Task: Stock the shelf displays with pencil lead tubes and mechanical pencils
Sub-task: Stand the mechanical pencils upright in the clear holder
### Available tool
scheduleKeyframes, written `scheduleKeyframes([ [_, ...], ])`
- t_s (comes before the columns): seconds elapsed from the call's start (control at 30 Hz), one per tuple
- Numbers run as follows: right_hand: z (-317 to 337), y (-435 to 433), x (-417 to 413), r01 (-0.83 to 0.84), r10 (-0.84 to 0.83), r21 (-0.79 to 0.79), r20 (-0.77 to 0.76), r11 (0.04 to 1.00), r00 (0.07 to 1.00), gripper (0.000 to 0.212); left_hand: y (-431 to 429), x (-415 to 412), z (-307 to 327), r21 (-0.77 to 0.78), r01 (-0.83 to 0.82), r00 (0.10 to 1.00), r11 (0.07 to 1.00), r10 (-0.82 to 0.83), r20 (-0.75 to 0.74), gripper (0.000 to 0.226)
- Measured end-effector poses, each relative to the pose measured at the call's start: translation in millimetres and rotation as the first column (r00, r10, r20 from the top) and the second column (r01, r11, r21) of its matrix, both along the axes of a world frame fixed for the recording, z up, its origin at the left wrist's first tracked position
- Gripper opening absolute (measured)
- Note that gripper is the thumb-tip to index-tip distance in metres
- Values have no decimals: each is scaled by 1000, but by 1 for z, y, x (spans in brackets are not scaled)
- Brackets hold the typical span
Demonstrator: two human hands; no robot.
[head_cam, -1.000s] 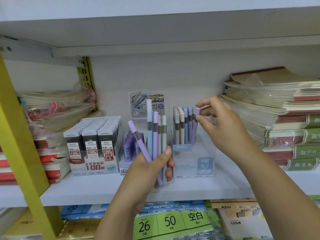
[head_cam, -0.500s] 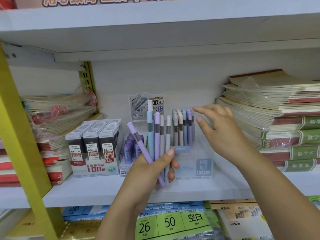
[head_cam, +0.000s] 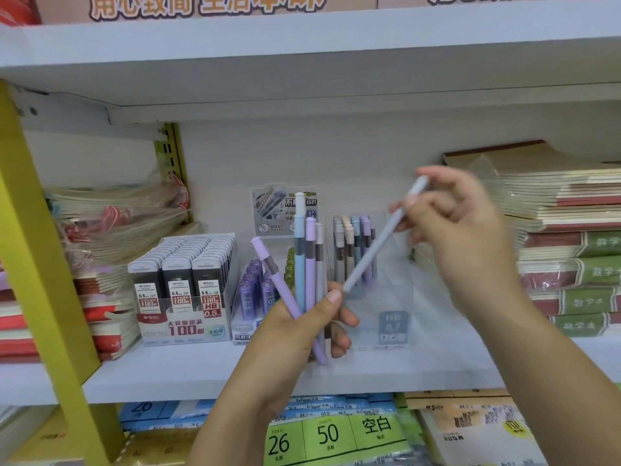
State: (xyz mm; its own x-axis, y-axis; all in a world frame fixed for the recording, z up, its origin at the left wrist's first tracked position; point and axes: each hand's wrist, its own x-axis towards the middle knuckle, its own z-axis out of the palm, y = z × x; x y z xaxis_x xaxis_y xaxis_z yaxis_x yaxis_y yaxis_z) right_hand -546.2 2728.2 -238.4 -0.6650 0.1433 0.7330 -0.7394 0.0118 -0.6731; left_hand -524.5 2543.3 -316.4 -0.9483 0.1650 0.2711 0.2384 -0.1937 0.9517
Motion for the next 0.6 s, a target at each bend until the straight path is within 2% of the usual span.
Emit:
scheduleKeyframes([
  [0.07, 4, 15, -3, 127, -125, 8, -107, 992, 986, 26, -4, -1, -1, -22, -24, 1000, 999, 24, -6, 21],
  [0.13, 3, 23, -7, 223, -202, 113, -170, 968, 964, 28, -7, -3, -1, -31, -31, 1000, 999, 31, -6, 17],
  [0.23, -6, 22, -19, 322, -279, 292, -181, 900, 943, 33, -10, -5, -3, -17, -43, 999, 999, 43, -4, 19],
  [0.33, -18, 16, -30, 411, -367, 453, -185, 791, 912, 28, -11, -7, -5, -14, -54, 999, 998, 54, -3, 25],
  [0.4, -24, 14, -36, 436, -392, 492, -197, 753, 899, 26, -11, -8, -6, -27, -59, 998, 998, 59, -6, 28],
  [0.6, -29, 12, -43, 452, -408, 530, -207, 718, 889, 34, -12, -9, -9, -64, -64, 998, 996, 64, -6, 35],
])
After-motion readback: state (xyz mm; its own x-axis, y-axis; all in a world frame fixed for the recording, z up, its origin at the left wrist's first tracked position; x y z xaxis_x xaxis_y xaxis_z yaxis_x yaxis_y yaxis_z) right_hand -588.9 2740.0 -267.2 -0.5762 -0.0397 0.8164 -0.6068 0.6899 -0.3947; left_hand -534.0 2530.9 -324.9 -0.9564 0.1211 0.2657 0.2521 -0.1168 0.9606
